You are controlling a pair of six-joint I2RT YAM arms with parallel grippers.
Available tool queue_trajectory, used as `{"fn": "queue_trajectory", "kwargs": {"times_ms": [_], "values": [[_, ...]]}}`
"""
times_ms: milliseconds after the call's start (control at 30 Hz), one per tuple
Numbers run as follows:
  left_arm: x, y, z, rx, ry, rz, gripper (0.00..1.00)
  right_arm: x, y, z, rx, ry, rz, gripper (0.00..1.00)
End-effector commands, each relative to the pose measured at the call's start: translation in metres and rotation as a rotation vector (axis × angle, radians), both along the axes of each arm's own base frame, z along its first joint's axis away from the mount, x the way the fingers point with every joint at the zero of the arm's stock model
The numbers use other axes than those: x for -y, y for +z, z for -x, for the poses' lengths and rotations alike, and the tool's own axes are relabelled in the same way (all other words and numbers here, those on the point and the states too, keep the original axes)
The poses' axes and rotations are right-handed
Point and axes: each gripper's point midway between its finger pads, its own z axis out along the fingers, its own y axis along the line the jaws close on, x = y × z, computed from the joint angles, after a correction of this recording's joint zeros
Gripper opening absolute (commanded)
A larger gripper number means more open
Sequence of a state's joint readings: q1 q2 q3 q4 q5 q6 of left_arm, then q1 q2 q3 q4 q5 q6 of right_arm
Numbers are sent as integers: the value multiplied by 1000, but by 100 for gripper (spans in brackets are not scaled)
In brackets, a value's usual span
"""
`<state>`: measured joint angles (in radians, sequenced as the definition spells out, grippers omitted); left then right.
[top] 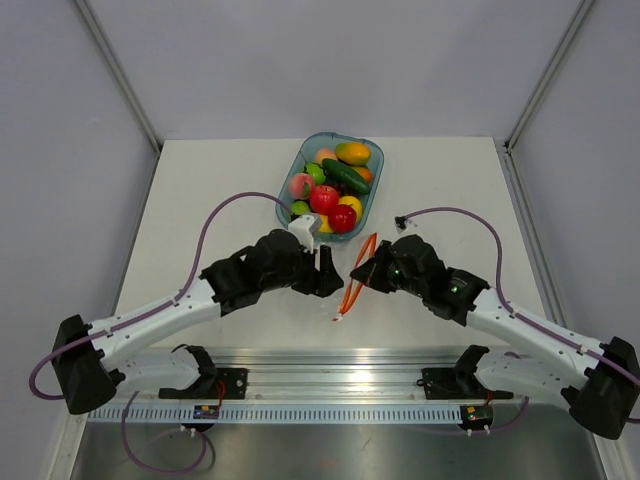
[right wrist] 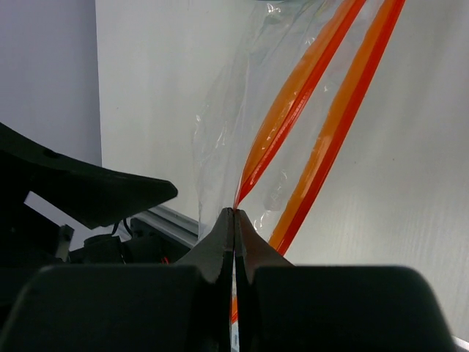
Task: Place the food in the zip-top bag and seal the zipper
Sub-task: Pick up the zipper food storage bag at the center of the board.
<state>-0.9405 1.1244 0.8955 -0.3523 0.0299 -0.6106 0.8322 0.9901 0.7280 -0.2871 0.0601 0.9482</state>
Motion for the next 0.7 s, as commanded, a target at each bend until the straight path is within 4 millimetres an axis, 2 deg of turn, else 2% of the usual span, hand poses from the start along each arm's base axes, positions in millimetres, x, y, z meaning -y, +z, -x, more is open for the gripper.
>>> {"fn": "queue_trajectory", "kwargs": {"times_ms": [0,100,133,267,300,467,600,667], "values": [[18,17,2,60,-56,88,67,-15,26,-9,7,-16,-57,0],[22,16,6,64,-77,78,67,-21,29,-14,4,-17,-66,0],[22,10,5,57,-71,57,66,-22,28,-14,1,-17,-68,0],[23,-6,0,36,-49,13,58,-25,29,-15,2,-11,-75,0],[23,-8,-2,36,-39,5,53,-25,28,-16,0,-10,-72,0],[26,-21,-13,27,1,-45,46,-25,29,-13,0,0,-74,0],[28,-26,-18,24,26,-49,34,-22,29,-8,-3,6,-72,0],[29,-27,-20,19,37,-58,17,-16,28,-6,-3,-1,-62,0]]}}
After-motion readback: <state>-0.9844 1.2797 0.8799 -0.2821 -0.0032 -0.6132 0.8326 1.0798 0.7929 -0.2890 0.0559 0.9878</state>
